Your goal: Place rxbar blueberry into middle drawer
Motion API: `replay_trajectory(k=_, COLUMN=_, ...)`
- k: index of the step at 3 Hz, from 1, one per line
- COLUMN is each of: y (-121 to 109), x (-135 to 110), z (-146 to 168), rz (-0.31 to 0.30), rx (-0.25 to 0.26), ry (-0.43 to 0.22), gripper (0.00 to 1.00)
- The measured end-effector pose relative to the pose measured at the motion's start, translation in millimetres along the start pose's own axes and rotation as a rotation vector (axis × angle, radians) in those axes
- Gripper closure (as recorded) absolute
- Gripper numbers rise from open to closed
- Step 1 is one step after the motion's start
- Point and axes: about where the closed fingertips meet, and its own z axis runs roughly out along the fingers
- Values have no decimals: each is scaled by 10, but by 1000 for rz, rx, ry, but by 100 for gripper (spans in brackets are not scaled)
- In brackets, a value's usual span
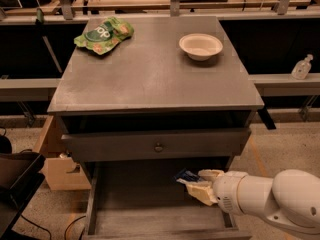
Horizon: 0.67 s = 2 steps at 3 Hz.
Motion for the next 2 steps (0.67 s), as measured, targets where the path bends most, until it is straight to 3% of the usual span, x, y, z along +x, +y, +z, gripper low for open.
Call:
replay_trajectory(k=1, y=-15, x=106, z=344, rz=20, rx=29, ry=49, gripper=100)
replay_trajectory(k=2, y=1, x=200, z=950, rz=33, rx=37, ry=49, gripper=100)
